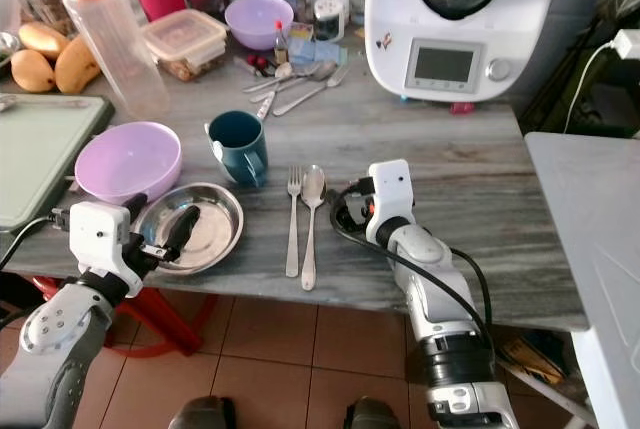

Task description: Setting the table

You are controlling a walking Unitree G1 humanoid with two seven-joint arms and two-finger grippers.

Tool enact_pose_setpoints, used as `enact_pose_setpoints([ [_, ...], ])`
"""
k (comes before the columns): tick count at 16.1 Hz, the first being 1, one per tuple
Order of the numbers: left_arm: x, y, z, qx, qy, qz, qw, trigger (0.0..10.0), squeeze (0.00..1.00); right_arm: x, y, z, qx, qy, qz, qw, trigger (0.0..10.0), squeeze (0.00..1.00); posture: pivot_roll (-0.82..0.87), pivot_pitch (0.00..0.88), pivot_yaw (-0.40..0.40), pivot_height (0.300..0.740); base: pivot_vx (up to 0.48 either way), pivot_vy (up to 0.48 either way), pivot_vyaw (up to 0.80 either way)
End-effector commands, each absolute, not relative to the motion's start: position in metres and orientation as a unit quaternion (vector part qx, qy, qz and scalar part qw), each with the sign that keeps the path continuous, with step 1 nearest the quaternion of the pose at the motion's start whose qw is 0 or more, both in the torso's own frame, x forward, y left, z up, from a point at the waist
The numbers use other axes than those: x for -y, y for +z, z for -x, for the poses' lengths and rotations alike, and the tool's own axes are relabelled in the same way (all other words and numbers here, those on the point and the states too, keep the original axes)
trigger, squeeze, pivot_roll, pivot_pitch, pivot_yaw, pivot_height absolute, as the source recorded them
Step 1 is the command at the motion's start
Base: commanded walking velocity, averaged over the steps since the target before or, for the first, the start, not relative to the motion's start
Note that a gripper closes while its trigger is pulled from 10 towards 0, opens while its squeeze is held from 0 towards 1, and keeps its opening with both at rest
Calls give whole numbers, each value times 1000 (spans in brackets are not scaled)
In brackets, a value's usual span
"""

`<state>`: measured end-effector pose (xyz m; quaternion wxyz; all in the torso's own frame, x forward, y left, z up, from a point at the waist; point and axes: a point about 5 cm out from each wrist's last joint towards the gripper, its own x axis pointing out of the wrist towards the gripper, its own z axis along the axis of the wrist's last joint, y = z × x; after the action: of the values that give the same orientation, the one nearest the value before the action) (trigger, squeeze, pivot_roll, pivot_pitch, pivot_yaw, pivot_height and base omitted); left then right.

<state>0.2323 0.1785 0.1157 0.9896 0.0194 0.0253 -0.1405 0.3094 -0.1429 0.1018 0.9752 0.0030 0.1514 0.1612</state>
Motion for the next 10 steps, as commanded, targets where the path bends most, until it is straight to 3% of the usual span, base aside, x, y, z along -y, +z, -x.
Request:
enact_pose_setpoints([
  [1,-179,118,-229,-27,-147,-21,989,10000,0,146,102,-311,-153,158,-9,975,10000,1000,56,137,46,740,0,0,0],
  [10,-179,119,-226,-33,-145,-21,989,10000,0,148,106,-314,-146,158,-6,977,10000,1000,59,137,40,740,0,0,0],
])
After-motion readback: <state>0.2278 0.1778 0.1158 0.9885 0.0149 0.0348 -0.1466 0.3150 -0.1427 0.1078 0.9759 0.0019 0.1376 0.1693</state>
